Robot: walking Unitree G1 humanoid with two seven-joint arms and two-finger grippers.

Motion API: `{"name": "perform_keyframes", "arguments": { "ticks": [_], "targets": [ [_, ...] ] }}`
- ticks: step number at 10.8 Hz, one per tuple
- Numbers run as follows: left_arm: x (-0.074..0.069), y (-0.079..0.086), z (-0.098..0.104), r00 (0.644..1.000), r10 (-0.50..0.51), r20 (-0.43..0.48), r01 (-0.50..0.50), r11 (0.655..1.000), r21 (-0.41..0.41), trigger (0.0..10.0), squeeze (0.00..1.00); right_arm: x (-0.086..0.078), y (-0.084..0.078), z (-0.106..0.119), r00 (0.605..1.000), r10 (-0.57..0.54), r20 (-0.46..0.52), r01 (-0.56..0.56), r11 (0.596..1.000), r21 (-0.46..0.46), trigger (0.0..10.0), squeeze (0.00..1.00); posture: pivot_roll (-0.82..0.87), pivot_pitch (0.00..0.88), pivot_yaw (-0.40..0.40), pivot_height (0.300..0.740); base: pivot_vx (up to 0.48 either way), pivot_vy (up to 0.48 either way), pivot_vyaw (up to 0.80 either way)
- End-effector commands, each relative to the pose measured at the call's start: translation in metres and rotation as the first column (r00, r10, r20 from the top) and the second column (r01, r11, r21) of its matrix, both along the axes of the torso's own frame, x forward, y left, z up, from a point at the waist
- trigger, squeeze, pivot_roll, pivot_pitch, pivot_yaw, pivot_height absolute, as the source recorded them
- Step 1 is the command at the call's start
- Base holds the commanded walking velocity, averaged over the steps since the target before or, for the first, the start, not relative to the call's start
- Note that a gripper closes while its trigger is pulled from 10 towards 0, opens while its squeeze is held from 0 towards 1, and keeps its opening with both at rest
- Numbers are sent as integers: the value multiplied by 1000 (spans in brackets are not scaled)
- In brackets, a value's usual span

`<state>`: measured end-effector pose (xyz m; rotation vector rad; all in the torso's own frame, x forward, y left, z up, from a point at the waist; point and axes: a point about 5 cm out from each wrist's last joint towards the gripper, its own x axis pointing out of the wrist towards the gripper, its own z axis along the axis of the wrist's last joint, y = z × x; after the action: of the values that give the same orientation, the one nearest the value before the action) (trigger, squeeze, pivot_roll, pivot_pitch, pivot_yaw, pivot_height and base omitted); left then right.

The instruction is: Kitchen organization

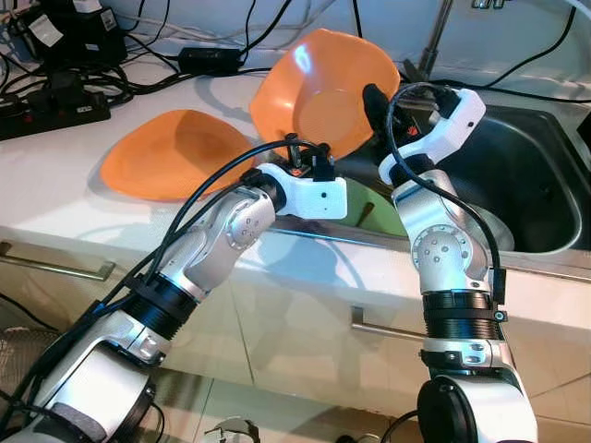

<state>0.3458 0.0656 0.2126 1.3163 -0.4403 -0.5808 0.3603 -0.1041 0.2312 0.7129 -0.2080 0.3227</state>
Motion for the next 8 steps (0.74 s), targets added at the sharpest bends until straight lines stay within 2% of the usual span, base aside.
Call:
{"name": "perform_keyframes", "arguments": {
  "ticks": [1,8],
  "targets": [
    [-3,-4,9,999,-31,38,30,1000,6,10000,0,0,0,-2,1000,-7,-7,7,1000,-6,0,0,81,35,9,740,0,0,0],
    [-4,-5,8,996,-45,78,41,998,49,10000,0,-1,4,-5,1000,15,-17,-15,1000,-24,0,0,81,26,8,740,0,0,0]
  ]
}}
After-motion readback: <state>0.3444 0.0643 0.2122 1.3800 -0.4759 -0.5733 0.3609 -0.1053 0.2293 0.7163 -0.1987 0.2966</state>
